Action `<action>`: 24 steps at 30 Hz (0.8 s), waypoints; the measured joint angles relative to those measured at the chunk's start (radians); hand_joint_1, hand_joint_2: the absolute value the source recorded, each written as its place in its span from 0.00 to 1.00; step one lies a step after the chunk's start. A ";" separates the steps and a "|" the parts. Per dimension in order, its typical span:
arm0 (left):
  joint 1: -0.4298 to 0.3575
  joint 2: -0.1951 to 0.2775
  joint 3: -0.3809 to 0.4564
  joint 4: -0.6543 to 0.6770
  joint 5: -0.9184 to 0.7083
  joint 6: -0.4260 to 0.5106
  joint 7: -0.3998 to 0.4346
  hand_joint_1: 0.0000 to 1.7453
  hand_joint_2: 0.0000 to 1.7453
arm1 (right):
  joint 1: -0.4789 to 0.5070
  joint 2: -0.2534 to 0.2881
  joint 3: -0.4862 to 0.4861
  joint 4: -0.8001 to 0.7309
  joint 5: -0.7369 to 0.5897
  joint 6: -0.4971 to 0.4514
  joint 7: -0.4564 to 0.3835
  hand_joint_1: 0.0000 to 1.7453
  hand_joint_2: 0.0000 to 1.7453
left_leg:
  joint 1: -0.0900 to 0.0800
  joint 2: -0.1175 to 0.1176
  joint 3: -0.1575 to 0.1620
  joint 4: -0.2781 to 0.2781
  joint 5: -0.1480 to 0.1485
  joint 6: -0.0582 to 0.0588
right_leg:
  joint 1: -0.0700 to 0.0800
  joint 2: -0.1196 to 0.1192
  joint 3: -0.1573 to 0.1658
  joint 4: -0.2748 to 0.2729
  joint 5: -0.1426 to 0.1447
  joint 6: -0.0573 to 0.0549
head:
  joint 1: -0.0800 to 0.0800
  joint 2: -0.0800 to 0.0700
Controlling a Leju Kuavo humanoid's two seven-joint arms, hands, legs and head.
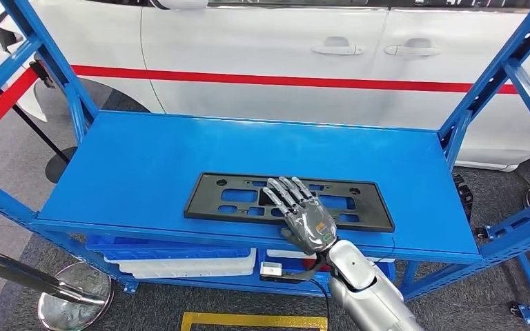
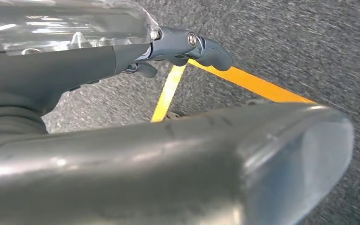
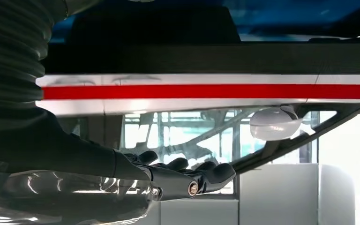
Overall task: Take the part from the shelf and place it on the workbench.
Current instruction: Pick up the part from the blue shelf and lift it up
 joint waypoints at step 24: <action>-0.001 0.008 0.000 0.001 0.000 0.011 -0.022 0.00 0.00 | -0.326 0.102 0.299 0.440 0.158 0.033 0.236 0.03 1.00 | 0.005 0.003 -0.009 -0.008 0.019 0.009 | 0.012 0.004 -0.047 0.121 -0.097 -0.001 | 0.000 0.000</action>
